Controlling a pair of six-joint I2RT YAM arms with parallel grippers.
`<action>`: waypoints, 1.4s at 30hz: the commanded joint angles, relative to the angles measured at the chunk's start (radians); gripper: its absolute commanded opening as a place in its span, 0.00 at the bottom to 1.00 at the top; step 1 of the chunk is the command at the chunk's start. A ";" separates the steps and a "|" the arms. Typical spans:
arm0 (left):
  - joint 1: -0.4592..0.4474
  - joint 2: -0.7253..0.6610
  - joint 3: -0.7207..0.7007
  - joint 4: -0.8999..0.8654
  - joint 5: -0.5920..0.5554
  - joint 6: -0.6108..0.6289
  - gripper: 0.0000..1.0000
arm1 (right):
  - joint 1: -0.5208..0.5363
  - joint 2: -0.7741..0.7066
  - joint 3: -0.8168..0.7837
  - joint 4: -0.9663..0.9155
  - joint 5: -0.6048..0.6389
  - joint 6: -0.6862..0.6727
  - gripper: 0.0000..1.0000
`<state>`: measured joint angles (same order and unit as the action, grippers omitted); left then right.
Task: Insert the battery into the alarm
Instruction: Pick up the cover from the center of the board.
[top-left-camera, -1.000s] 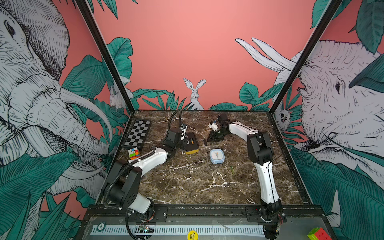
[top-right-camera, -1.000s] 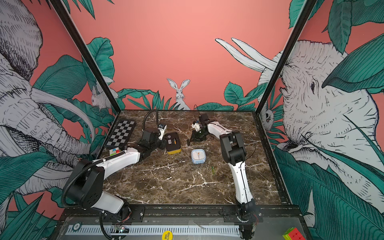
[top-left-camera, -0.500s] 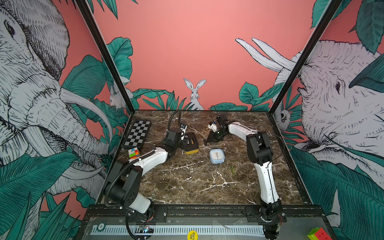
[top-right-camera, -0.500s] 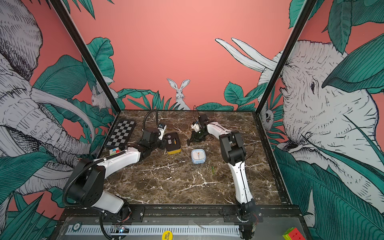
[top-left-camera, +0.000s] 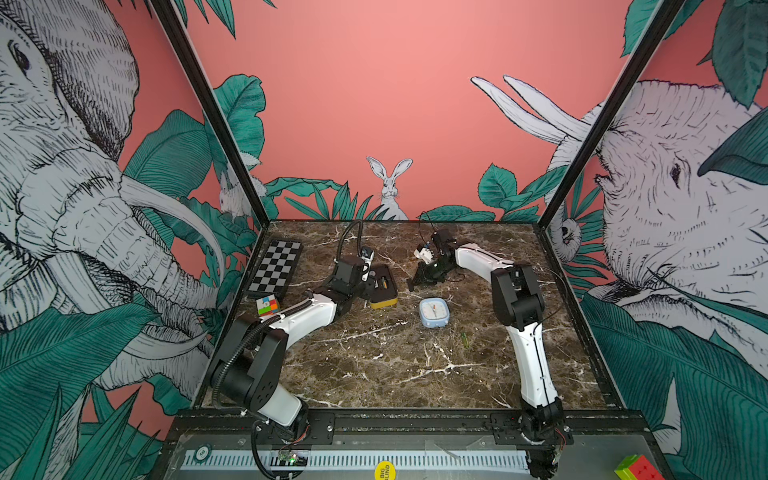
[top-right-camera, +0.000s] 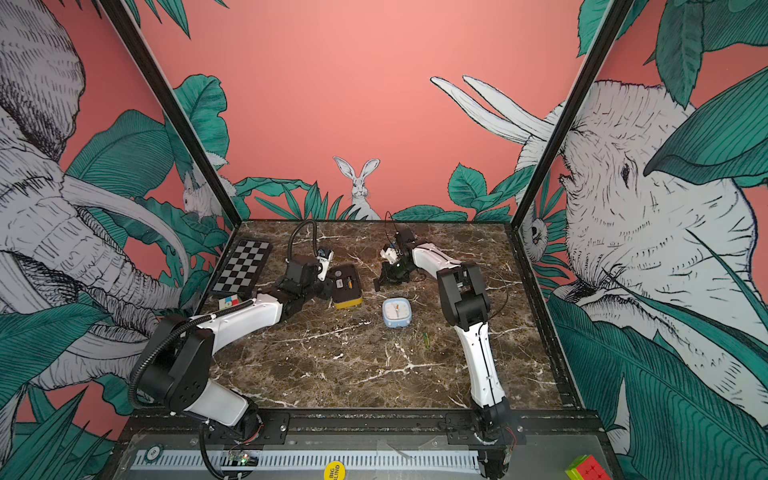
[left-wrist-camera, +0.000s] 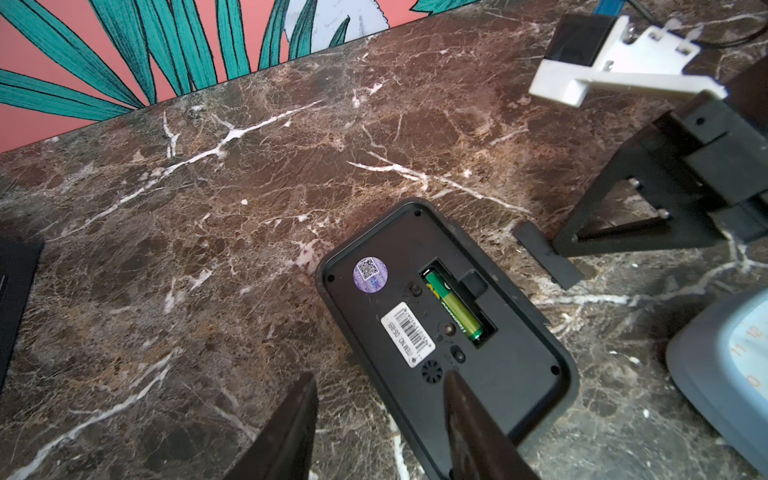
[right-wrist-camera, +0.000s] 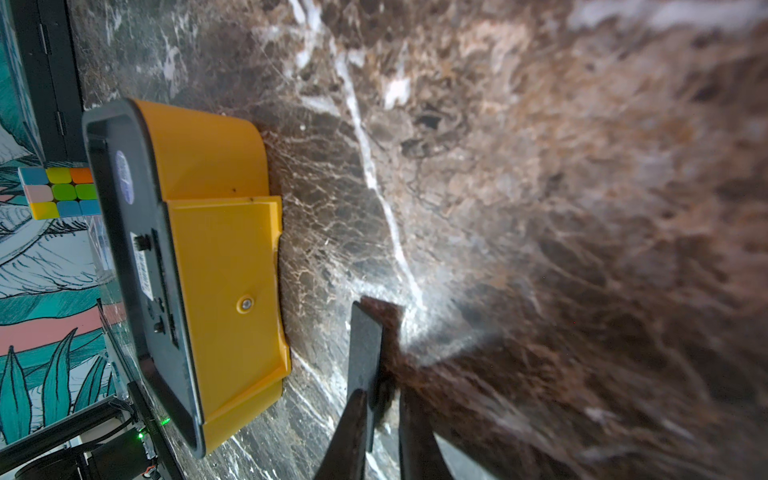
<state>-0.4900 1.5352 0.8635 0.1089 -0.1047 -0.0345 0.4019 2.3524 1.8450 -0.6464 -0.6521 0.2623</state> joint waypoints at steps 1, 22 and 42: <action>0.005 0.000 0.014 -0.025 0.003 -0.016 0.51 | 0.012 0.030 0.021 -0.029 -0.001 0.001 0.16; 0.005 0.003 0.009 -0.027 0.004 -0.019 0.50 | 0.012 0.053 0.042 -0.022 -0.007 0.004 0.10; 0.026 0.013 0.018 -0.039 0.003 -0.060 0.49 | 0.012 -0.032 -0.067 0.090 -0.070 0.099 0.02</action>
<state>-0.4808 1.5482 0.8635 0.0940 -0.1047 -0.0509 0.4072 2.3592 1.8114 -0.5705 -0.7349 0.3313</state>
